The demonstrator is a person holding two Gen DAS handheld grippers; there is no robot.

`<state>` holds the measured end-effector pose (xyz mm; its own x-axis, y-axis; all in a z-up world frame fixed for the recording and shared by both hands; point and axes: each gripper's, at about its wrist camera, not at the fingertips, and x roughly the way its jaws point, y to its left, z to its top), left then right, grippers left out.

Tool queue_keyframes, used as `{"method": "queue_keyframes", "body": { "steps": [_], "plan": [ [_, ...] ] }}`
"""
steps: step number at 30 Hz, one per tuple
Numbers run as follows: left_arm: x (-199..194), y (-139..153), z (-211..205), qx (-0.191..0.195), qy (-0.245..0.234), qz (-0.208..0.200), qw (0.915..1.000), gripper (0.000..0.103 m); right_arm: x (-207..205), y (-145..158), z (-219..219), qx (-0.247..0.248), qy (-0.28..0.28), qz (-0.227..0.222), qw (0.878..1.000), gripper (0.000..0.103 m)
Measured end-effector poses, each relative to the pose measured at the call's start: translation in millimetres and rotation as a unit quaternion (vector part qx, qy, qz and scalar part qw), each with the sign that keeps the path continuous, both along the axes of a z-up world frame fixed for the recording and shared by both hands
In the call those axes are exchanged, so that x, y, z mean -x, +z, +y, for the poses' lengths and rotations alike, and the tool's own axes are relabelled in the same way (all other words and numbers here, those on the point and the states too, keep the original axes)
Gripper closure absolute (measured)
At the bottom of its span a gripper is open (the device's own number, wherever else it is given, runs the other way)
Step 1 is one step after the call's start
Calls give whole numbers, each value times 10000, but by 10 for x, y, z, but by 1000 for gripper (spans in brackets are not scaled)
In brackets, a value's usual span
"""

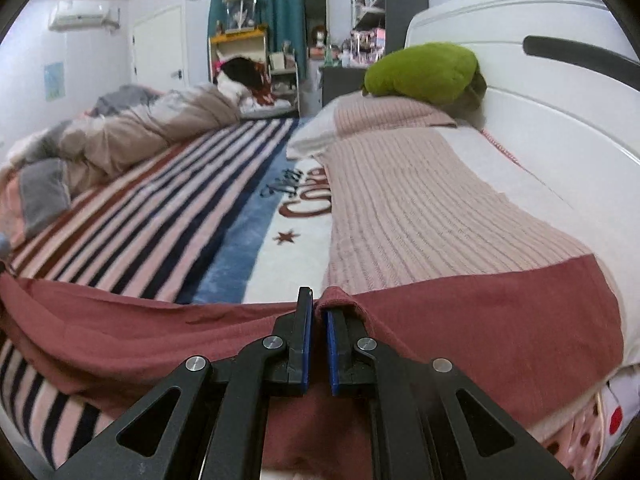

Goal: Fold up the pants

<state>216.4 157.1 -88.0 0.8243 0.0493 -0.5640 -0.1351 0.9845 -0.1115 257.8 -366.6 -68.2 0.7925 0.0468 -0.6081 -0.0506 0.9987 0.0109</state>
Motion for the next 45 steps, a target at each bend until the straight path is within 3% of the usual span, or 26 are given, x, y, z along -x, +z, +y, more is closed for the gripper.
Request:
{"method": "queue_keyframes", "body": {
  "steps": [8, 10, 11, 13, 14, 15, 23, 26, 28, 29, 33, 39, 45],
  "plan": [
    [-425, -397, 56, -22, 54, 449, 9990, 99, -398, -341, -69, 121, -28, 652, 9978, 101],
    [-474, -476, 48, -7, 64, 540, 9985, 98, -435, -379, -38, 183, -18, 726, 9972, 98],
    [-489, -498, 42, -5, 49, 582, 9983, 98, -452, -384, -31, 194, 0, 757, 9969, 89],
    [-479, -509, 29, -35, 41, 615, 9981, 91, -454, -383, 2, 92, 114, 824, 9965, 70],
    [-443, -486, 15, -58, -3, 594, 9982, 77, -451, -366, 35, 44, 214, 875, 9959, 60],
    [-401, -446, 11, -73, -31, 535, 9985, 61, -430, -339, 78, 34, 341, 919, 9952, 58],
    [12, -65, -44, -65, -439, 244, 9987, 59, -69, 25, 499, 131, 945, 720, 9928, 55],
    [85, -72, -125, 39, -751, 353, 9965, 59, 30, 25, 759, -114, 1456, 759, 9864, 56],
    [78, -145, -224, 11, -959, 491, 9942, 59, 39, -104, 988, -340, 1884, 979, 9766, 80],
    [71, -181, -269, -8, -1009, 545, 9934, 60, 38, -174, 1084, -351, 2013, 1075, 9730, 99],
    [-44, -401, -428, 32, -1244, 854, 9885, 78, -2, -514, 1431, -340, 2393, 1313, 9614, 98],
    [-329, -639, -614, 29, -1435, 1230, 9820, 78, -246, -965, 1633, -371, 2473, 1759, 9521, 98],
    [-607, -645, -638, 32, -1411, 1267, 9819, 78, -486, -986, 1618, -228, 2177, 1593, 9627, 99]
  ]
}}
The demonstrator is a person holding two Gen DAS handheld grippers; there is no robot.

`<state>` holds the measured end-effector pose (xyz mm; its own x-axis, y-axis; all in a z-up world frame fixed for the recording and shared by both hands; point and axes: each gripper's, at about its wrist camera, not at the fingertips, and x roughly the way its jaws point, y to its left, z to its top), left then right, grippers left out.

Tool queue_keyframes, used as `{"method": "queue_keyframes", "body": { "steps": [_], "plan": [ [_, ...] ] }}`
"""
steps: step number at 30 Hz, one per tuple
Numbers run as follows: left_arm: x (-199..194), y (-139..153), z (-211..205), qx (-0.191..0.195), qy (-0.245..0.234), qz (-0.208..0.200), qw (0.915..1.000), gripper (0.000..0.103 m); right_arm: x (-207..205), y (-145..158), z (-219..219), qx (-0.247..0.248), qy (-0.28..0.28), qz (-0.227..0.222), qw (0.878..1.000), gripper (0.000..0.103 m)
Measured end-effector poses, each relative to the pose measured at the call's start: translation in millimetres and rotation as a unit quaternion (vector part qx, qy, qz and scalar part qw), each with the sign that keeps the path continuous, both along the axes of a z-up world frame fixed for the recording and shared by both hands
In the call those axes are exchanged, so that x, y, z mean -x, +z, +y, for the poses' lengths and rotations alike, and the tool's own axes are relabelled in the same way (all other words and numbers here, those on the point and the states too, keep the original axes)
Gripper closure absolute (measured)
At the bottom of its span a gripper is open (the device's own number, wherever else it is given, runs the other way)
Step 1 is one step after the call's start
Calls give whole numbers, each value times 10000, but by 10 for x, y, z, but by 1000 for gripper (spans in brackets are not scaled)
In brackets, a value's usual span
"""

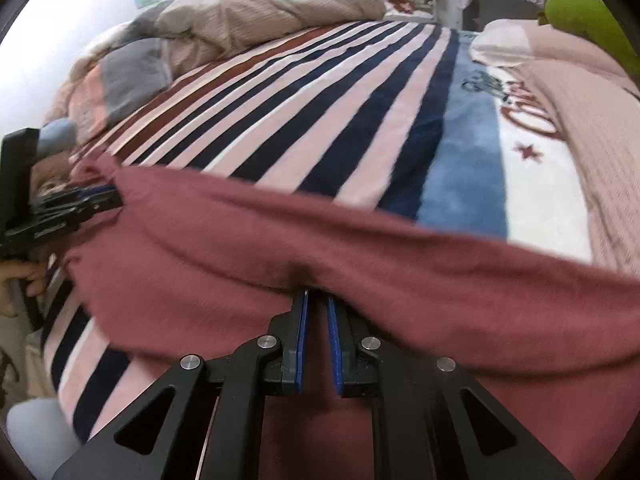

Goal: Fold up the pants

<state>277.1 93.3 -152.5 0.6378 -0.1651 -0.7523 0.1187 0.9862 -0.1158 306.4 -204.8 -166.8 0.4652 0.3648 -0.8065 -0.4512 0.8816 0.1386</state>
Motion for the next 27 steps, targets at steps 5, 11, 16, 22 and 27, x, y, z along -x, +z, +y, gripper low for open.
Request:
{"method": "queue_keyframes", "body": {
  "steps": [5, 11, 16, 22, 27],
  "plan": [
    [-228, 5, 55, -98, 245, -97, 9996, 78, -305, 80, -65, 294, -290, -294, 9987, 99],
    [-152, 108, 130, 70, 373, -329, 9987, 61, -421, 292, -225, 271, -556, -512, 9968, 92],
    [187, 345, 126, 64, 397, -596, 9974, 53, 60, 696, -564, 199, -779, -838, 9932, 72],
    [631, 541, 19, 174, 355, -791, 9961, 44, 989, 917, -1127, 522, -1517, -1204, 9797, 59],
    [900, 587, -112, 285, 251, -764, 9964, 42, 1610, 785, -1481, 975, -2069, -1287, 9650, 57]
  ]
}}
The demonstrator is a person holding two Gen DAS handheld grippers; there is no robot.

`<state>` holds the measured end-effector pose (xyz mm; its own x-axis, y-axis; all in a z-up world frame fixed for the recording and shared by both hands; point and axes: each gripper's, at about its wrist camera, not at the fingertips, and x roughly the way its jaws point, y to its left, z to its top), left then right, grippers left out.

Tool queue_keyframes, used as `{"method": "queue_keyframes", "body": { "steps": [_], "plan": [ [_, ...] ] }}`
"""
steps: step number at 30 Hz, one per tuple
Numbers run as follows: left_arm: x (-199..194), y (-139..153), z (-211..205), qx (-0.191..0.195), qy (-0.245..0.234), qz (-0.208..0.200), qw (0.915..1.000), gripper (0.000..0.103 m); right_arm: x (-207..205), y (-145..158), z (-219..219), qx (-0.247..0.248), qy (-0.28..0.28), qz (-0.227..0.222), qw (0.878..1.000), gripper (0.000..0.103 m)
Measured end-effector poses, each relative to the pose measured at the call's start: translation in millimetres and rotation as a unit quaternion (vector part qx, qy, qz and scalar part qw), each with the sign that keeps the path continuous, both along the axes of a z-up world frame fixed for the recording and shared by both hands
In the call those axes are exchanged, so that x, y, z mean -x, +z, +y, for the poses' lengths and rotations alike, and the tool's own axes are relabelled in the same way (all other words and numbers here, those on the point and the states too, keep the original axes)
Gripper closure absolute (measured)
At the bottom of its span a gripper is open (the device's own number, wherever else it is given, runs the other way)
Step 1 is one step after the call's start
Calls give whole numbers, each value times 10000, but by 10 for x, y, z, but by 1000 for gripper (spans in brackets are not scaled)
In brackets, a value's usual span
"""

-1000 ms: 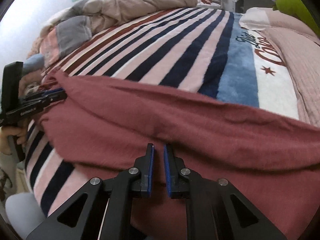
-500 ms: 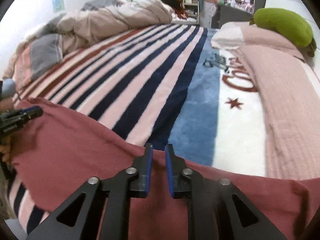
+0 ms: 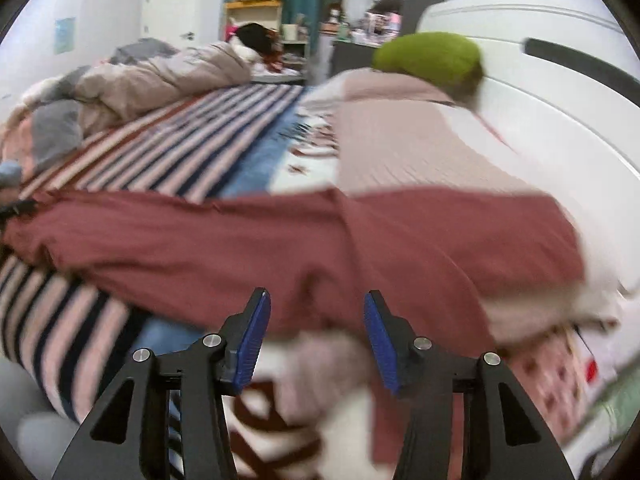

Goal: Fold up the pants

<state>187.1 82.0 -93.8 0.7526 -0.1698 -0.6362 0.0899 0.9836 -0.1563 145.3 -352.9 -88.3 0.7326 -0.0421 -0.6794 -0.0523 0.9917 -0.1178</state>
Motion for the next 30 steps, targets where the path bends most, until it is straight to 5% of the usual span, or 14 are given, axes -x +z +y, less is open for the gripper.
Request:
{"method": "queue_keyframes", "body": {
  "steps": [9, 15, 16, 21, 30],
  "plan": [
    [168, -74, -228, -24, 11, 220, 9998, 41, 356, -578, -326, 387, -554, 274, 9973, 44],
    [164, -68, -323, -88, 4, 226, 9997, 41, 427, -748, -314, 1239, -780, 99, 9892, 45],
    [163, -62, -340, -97, -11, 211, 9997, 41, 429, -764, -328, 1413, -813, 72, 9866, 47],
    [142, -27, -379, -84, -66, 157, 9998, 41, 410, -838, -325, 1740, -846, 120, 9810, 98],
    [107, 78, -394, -99, -110, -6, 9999, 41, 364, -345, -491, 1842, -1029, -642, 9754, 99]
  ]
}}
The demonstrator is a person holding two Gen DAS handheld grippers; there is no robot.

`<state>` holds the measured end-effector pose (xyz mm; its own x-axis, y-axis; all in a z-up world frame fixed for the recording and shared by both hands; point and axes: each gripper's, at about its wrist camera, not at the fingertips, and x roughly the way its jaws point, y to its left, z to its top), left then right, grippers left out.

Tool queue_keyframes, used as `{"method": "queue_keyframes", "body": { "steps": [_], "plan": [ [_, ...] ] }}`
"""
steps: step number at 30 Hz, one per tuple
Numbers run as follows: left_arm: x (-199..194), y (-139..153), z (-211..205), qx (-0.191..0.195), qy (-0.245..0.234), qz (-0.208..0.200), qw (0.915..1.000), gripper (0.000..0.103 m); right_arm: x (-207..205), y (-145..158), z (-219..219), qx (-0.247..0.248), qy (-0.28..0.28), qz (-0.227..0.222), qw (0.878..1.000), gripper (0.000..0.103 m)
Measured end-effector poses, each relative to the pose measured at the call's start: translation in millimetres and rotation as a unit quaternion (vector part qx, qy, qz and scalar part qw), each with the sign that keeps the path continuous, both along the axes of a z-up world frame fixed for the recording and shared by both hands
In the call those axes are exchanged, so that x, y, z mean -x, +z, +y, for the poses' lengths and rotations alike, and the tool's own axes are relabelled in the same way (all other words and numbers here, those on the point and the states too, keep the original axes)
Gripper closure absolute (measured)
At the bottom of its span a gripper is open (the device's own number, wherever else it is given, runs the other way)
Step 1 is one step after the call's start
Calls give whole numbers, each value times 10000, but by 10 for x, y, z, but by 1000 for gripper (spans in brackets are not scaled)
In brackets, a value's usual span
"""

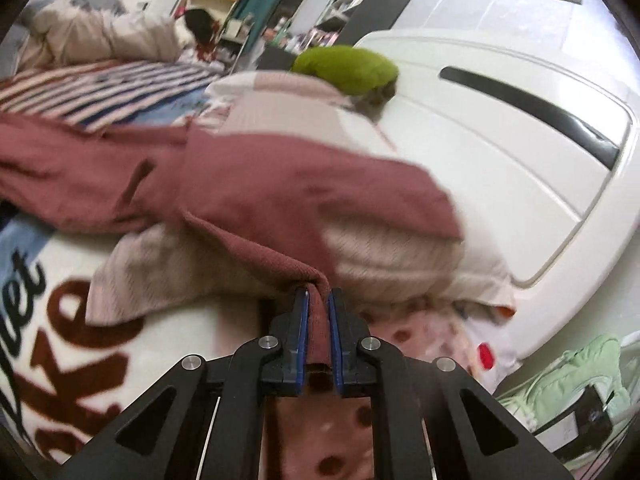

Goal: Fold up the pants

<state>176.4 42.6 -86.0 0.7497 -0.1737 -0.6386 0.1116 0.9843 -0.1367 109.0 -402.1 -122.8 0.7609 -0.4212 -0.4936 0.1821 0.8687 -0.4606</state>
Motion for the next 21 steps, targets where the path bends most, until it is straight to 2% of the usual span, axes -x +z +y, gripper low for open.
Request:
{"method": "queue_keyframes", "body": {
  "steps": [7, 11, 16, 19, 21],
  "plan": [
    [-75, 60, -22, 6, -26, -101, 9999, 41, -268, 588, -243, 396, 49, -316, 9987, 99],
    [-122, 65, -53, -17, -21, -127, 9999, 41, -576, 826, -411, 538, 115, -182, 9983, 99],
    [-221, 11, -71, -45, 72, -71, 9999, 41, -1013, 929, -634, 418, 125, 130, 9990, 99],
    [-279, -47, -39, -44, 193, -22, 9998, 41, -1207, 874, -749, 332, 40, 407, 9986, 99],
    [-308, -89, -15, -73, 280, 16, 9996, 41, -1312, 844, -850, 190, -39, 504, 9985, 94]
  ]
}}
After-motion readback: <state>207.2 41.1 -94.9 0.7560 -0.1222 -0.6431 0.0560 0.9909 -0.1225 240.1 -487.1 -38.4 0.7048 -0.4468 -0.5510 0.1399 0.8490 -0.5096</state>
